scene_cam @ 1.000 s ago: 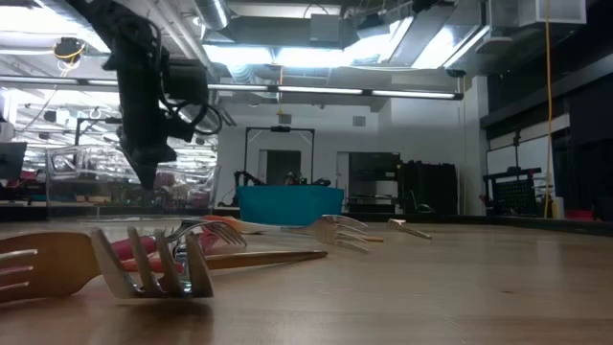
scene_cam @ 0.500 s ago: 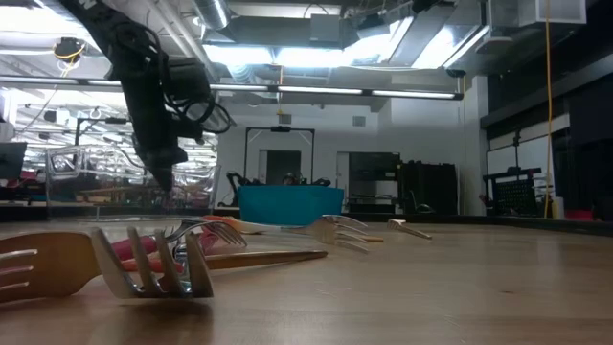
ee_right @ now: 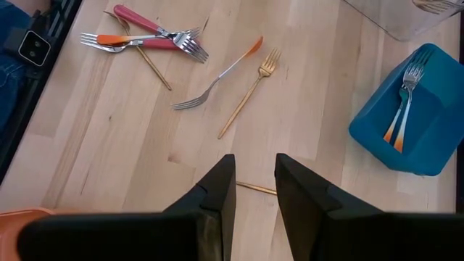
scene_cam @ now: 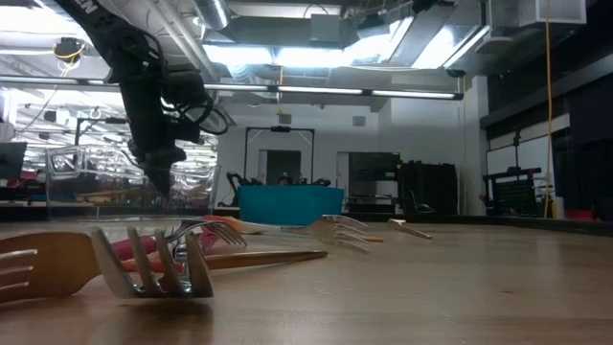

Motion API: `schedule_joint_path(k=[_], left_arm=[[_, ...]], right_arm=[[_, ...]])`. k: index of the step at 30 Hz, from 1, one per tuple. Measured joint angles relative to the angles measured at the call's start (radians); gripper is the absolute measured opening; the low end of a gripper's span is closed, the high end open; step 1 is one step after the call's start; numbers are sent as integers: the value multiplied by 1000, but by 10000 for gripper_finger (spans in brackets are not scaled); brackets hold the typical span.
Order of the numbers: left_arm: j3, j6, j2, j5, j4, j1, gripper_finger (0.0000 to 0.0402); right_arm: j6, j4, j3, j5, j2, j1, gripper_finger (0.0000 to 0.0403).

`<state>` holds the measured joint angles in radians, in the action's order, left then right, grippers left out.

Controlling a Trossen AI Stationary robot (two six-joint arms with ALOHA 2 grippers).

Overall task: Sort silverware by color (type)
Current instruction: Put the gold fork into the transparent bin

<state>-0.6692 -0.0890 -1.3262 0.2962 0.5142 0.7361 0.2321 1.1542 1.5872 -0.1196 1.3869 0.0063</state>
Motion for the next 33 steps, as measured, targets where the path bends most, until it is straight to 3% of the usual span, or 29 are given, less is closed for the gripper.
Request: schedule_joint_path(k=[17,33], left_arm=[[-1,-27,-63,-195,-9,103,10],[4,0,-67,-177,-4,135,45]], right_arm=[[0,1,0,0,0,0,88],[0,11,0,0,0,0,88]])
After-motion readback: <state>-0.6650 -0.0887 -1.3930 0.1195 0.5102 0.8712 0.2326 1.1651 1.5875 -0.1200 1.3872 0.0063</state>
